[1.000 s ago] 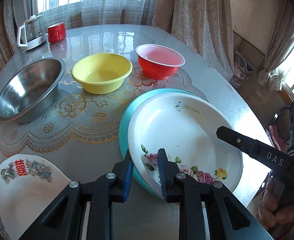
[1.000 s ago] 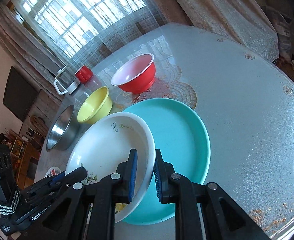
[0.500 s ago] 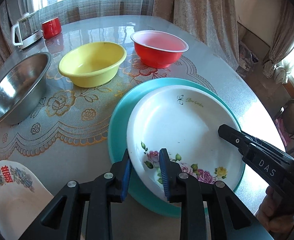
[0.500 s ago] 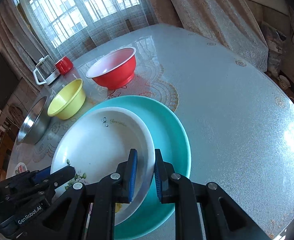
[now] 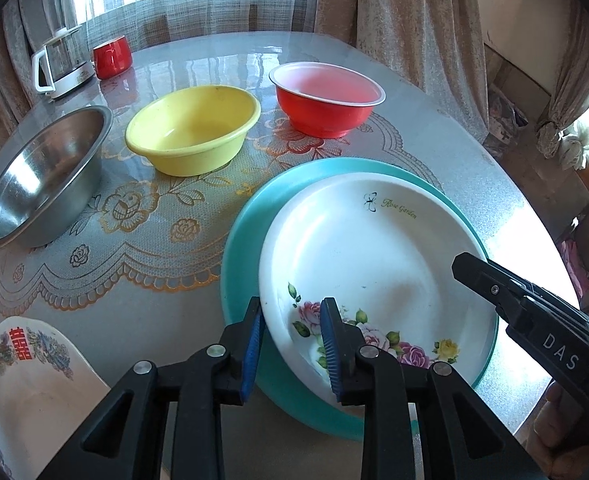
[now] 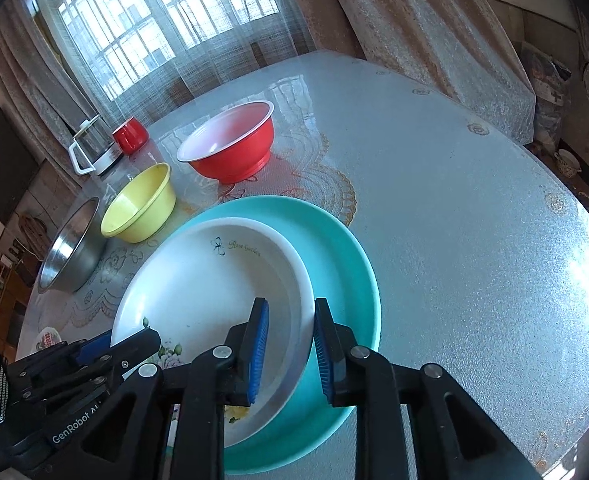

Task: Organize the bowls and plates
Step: 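Carry the floral plate over the turquoise plate and lower it, then open the right gripper to release the floral plate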

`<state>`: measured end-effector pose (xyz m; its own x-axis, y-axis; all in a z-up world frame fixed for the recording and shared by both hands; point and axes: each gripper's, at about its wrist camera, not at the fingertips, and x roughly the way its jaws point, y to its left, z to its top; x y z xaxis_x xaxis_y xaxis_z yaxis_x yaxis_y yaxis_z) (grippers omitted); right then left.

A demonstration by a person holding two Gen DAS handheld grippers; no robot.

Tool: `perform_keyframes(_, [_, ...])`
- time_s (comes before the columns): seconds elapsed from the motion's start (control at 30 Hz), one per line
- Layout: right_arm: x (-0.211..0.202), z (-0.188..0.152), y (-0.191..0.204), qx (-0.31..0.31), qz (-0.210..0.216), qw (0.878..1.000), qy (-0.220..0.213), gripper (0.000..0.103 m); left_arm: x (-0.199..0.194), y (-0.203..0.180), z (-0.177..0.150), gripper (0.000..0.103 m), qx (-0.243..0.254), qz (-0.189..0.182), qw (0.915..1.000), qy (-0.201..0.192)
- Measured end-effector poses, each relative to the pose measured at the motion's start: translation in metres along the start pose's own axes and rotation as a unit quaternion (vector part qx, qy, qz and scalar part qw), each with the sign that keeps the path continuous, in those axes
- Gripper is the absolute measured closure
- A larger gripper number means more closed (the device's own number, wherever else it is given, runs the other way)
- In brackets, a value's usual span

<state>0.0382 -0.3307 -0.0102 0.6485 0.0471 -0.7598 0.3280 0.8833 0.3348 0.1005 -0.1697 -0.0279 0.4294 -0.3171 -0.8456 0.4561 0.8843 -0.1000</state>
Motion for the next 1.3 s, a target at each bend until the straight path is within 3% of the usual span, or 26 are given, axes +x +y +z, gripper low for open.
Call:
perform_keyframes(0.17, [-0.005, -0.003, -0.001, -0.002, 0.006, 1.000, -0.006, 0.077, -0.001, -0.004, -0.004, 0.075, 0.008, 0.005, 0.9999, -0.006])
perform_keyframes(0.4, [0.004, -0.004, -0.005, -0.001, -0.008, 1.000, -0.005, 0.091, -0.002, -0.005, -0.002, 0.075, 0.005, 0.010, 0.9999, -0.002])
perform_keyframes(0.97, [-0.016, -0.003, -0.001, 0.000, -0.019, 0.999, -0.028, 0.081, -0.028, 0.003, -0.014, 0.072, -0.006, 0.012, 0.9995, -0.030])
perform_keyframes(1.3, [-0.019, -0.005, 0.005, -0.012, -0.029, 0.999, -0.028, 0.081, -0.048, 0.007, -0.026, 0.072, 0.004, 0.010, 0.9984, -0.055])
